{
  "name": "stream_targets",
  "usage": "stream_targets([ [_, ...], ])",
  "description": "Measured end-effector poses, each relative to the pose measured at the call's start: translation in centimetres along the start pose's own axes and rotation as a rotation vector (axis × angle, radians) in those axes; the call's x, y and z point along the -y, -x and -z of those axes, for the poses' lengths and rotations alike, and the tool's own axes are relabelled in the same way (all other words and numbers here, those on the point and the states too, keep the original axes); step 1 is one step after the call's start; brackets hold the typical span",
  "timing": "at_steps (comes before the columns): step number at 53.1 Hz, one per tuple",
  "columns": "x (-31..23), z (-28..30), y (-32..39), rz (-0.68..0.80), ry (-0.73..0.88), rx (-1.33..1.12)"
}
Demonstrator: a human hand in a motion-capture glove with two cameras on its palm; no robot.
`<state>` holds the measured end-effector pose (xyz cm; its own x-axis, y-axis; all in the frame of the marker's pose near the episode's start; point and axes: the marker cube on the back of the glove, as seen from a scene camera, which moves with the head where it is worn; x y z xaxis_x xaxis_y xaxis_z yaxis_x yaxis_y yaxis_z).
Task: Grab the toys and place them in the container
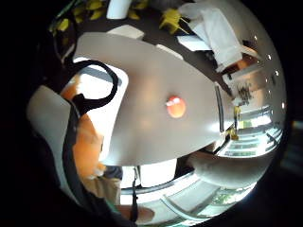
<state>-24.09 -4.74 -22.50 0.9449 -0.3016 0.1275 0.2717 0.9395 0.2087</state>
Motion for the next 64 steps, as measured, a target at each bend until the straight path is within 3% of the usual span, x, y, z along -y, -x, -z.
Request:
stream_targets([
  [5,1.4,-1.8,3.5,0.027,0.093,0.019],
  [10,1.5,-3.3,5.5,-0.089,0.198,0.035],
  [21,1.5,-3.6,5.2,0.061,0.288,0.046],
  [45,0.1,-2.6,3.6,0.032,0.173,0.037],
  [64,-0.2,-6.4,3.5,0.001,0.234,-0.009],
])
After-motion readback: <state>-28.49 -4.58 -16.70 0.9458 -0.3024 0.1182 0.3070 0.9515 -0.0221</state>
